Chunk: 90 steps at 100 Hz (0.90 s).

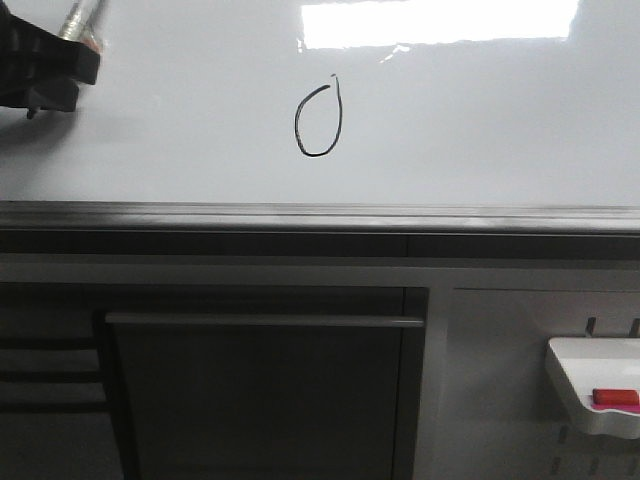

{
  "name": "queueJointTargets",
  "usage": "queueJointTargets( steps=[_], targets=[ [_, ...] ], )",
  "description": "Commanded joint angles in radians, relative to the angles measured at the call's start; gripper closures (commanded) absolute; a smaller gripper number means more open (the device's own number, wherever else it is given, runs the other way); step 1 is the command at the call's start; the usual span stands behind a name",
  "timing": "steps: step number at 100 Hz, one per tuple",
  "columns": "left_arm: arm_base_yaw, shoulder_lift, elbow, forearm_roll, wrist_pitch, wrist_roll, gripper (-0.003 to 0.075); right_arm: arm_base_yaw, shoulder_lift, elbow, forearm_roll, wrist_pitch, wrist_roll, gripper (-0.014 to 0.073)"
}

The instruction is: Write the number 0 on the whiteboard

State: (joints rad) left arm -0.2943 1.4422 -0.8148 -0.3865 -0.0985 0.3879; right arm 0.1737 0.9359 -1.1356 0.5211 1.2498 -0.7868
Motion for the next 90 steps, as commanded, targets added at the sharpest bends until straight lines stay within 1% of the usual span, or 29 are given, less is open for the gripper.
queueJointTargets(
  steps=[1, 16, 21, 28, 45, 50, 57, 70, 80, 90],
  targets=[
    [0.004, -0.002, -0.057, 0.025, -0.028, -0.006, 0.0720, -0.007, -0.013, -0.030, 0.030, -0.043, 0.001, 0.0271],
    [0.004, 0.013, -0.070, 0.039, 0.009, -0.006, 0.0717, -0.007, -0.013, -0.030, 0.030, -0.043, 0.001, 0.0271],
    [0.004, 0.013, -0.070, 0.039, 0.009, -0.006, 0.0701, -0.007, -0.013, -0.030, 0.030, -0.043, 0.001, 0.0271],
    [0.004, 0.013, -0.070, 0.040, 0.012, -0.006, 0.0647, -0.007, -0.013, -0.030, 0.030, -0.043, 0.001, 0.0271],
    [0.004, 0.013, -0.070, 0.042, 0.027, -0.006, 0.0459, -0.007, -0.013, -0.030, 0.030, -0.043, 0.001, 0.0271],
    [0.004, 0.007, -0.072, 0.042, 0.040, -0.006, 0.0428, -0.007, -0.013, -0.030, 0.030, -0.047, 0.001, 0.0271],
    [0.004, -0.017, -0.077, 0.042, 0.072, -0.006, 0.0421, -0.007, -0.013, -0.030, 0.030, -0.051, 0.001, 0.0271],
    [0.004, -0.088, -0.107, 0.042, 0.207, -0.006, 0.0421, -0.007, -0.031, -0.030, 0.030, -0.078, 0.009, 0.0274],
    [0.004, -0.170, -0.130, 0.042, 0.327, -0.006, 0.0422, -0.007, -0.062, -0.030, 0.016, -0.098, 0.061, 0.0274],
    [0.004, -0.263, -0.136, 0.042, 0.447, -0.006, 0.0426, -0.007, -0.105, 0.001, -0.060, -0.148, 0.134, 0.0274]
  ],
)
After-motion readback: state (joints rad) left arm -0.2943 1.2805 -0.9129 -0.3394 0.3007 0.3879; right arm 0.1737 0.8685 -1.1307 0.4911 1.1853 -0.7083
